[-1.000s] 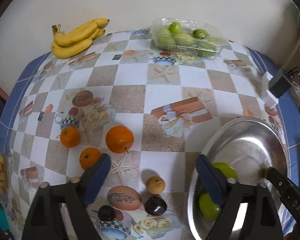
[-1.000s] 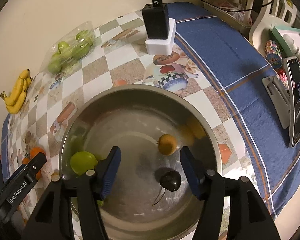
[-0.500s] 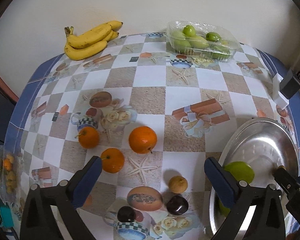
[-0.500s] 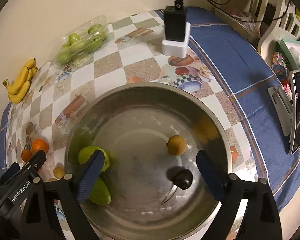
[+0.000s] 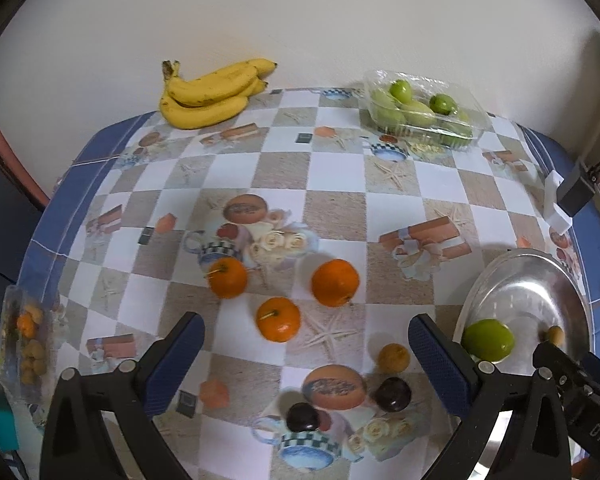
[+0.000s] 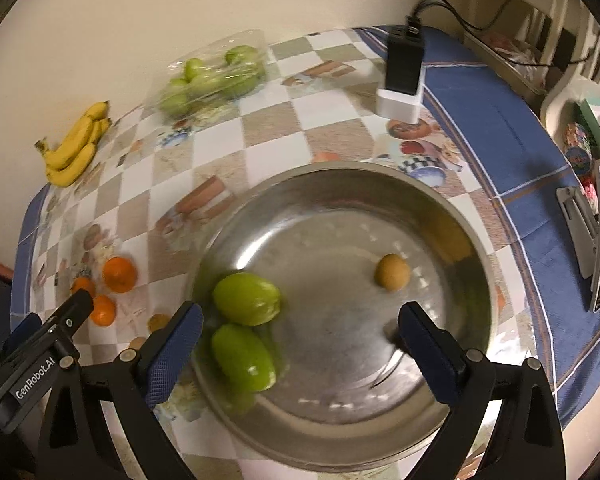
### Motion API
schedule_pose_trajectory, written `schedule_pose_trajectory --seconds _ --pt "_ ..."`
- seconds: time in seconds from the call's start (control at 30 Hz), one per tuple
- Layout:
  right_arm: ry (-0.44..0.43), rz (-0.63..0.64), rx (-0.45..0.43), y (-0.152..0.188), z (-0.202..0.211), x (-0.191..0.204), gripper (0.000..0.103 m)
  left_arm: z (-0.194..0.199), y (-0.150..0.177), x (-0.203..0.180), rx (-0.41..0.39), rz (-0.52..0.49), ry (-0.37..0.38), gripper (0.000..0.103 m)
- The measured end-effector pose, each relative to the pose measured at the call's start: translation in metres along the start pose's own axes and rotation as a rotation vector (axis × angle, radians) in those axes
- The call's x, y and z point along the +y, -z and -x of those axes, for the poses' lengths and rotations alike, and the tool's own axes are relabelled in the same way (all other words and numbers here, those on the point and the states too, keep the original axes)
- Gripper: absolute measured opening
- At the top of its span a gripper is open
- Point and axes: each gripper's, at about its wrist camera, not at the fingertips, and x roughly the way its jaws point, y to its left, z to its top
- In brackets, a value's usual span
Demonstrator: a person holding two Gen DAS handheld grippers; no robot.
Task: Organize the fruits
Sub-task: 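Move both tools away from the bowl toward the remaining fruit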
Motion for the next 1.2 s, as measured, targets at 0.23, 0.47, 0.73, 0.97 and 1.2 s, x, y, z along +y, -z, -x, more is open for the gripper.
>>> schedule_pose_trajectory --seconds 0.23,0.47,0.73,0.97,1.2 --pt "-0.019 0.05 -0.009 0.014 0.005 0.027 0.098 0.013 0.008 0.029 -0.006 0.036 0.007 0.103" --pt "-0.072 0.123 -0.016 0.028 0.005 0.057 0.098 0.013 0.016 0.064 0.02 0.113 0.028 0.103" --pt "-0.125 0.241 -0.028 0.044 0.002 0.097 0.098 0.014 0.025 0.106 0.03 0.215 0.063 0.103" --pt "-0.194 0.291 -0.014 0.052 -0.01 0.111 0.098 -0.003 0.036 0.122 0.093 0.279 0.122 0.102" --pt "-0.165 0.374 -0.021 0.055 -0.017 0.123 0.076 -0.017 0.039 0.112 0.134 0.273 0.165 0.102"
